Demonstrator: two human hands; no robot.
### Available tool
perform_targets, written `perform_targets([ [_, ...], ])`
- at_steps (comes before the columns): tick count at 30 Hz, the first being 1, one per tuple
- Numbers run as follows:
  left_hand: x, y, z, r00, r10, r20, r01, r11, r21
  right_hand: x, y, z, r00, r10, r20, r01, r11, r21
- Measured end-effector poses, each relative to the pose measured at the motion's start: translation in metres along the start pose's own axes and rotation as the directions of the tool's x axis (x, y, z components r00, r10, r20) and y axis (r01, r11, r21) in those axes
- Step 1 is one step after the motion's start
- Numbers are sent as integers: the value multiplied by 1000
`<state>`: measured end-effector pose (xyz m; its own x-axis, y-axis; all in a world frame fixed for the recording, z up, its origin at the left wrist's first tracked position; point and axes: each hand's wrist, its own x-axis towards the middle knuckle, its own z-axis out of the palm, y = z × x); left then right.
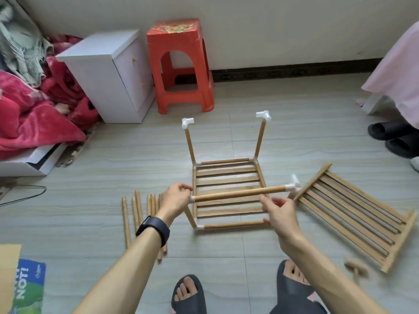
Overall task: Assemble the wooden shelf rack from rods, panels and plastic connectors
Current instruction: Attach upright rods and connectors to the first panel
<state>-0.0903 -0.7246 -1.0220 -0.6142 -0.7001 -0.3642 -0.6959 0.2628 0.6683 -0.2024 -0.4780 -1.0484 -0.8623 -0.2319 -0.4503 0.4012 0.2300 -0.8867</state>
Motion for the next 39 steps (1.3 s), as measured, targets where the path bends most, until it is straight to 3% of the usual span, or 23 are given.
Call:
perform_targets([
  [2,-14,8,-2,983,-1,185,-6,999,40,-5,2,18,976,81,202,-90,995,39],
  [3,-23,13,-2,953,-7,302,-2,1000,30,-3,-1,25,973,80,217,-91,995,40],
  [6,-42,26,1,833,0,554,-24,999,36,11,-18,35,997,-2,71,7,998,-62],
  [8,-43,34,0,815,60,577,-118,991,63,29,-32,26,998,-58,26,62,976,-210],
  [10,-35,40,-5,877,183,443,-241,967,78,50,-49,12,998,-60,29,66,940,-335],
  [13,-9,37,-21,946,322,36,-318,898,303,79,-68,-13,991,-124,46,128,808,-575],
  [15,6,25,-31,922,374,-101,-250,774,582,93,-77,-26,976,-207,61,198,743,-640],
  [17,20,7,-37,941,319,-115,-153,701,697,96,-79,-30,972,-212,101,230,777,-585],
  [20,29,-13,-32,984,176,9,-155,842,517,85,-62,-33,974,-219,66,214,774,-597],
  [22,26,-17,-22,975,216,59,-220,883,415,69,-33,-37,947,-320,-8,246,743,-623],
  [25,16,-17,-11,950,314,1,-290,875,388,54,5,-38,921,-390,-13,305,739,-601],
  [30,-17,-2,3,960,279,33,-274,907,318,88,-24,-44,971,-207,116,236,792,-562],
  [32,-34,7,11,953,249,175,-282,939,199,90,-43,-49,974,-202,104,223,764,-605],
  [35,-55,21,26,832,269,484,-287,957,-39,57,-45,-34,934,-299,194,356,764,-538],
  [37,-54,26,29,831,355,429,-349,932,-95,24,-27,-22,892,-338,301,447,767,-461],
  [39,-43,25,19,895,431,118,-435,900,11,3,-3,-17,863,-349,366,497,716,-489],
])
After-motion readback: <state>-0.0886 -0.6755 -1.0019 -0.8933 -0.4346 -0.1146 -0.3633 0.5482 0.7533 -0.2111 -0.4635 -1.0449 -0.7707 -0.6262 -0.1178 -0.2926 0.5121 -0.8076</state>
